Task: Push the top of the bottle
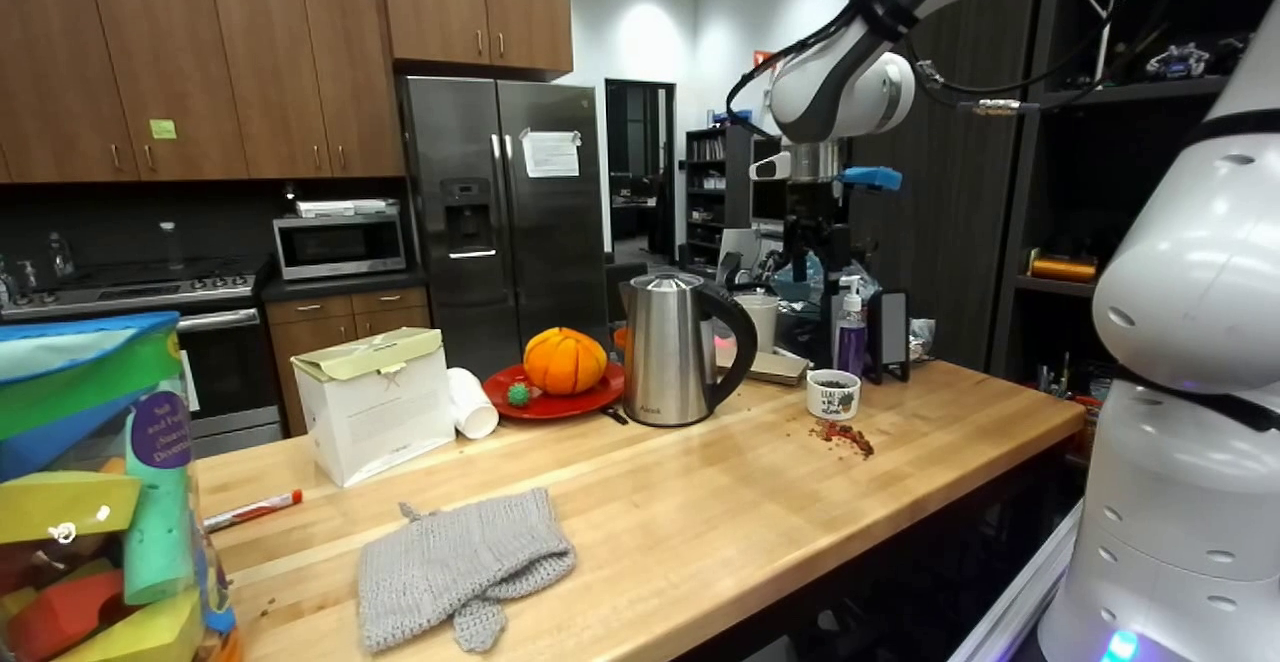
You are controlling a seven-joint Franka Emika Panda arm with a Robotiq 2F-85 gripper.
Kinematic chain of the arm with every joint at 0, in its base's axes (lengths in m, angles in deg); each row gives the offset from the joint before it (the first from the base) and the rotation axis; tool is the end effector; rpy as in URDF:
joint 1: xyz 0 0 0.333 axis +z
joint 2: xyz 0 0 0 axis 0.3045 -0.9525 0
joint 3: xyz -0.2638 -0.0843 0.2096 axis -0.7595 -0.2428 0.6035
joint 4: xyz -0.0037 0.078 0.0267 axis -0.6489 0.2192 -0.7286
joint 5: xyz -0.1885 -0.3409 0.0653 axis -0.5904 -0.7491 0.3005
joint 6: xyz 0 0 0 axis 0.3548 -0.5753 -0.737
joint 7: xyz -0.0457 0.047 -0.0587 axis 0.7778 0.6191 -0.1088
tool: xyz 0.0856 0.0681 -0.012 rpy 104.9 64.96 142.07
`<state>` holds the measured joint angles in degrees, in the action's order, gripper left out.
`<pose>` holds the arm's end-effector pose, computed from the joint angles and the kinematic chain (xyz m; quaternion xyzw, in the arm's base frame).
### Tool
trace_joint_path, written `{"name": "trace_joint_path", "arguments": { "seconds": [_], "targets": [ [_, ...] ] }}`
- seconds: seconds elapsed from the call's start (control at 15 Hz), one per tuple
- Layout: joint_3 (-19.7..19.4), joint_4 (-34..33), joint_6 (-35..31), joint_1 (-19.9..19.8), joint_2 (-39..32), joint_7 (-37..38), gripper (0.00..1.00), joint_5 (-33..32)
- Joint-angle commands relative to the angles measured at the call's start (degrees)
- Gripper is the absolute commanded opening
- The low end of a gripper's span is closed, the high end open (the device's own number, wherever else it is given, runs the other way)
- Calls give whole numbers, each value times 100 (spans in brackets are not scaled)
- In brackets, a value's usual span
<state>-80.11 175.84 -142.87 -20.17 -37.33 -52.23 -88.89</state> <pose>0.4220 -0.1340 0.4268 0.8424 0.5377 -0.0186 0.0291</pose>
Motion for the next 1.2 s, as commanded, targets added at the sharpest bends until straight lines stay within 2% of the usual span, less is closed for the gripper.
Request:
{"name": "trace_joint_path", "arguments": {
  "seconds": [0.0, 0.27, 1.13],
  "targets": [
    [-82, 164, -536, -180, -9, -628, 100, -2],
    [-183, 341, -1185, -305, -146, -1183, 100, 28],
    [-353, 409, -2252, -723, -780, -2122, 100, 49]
  ]
}}
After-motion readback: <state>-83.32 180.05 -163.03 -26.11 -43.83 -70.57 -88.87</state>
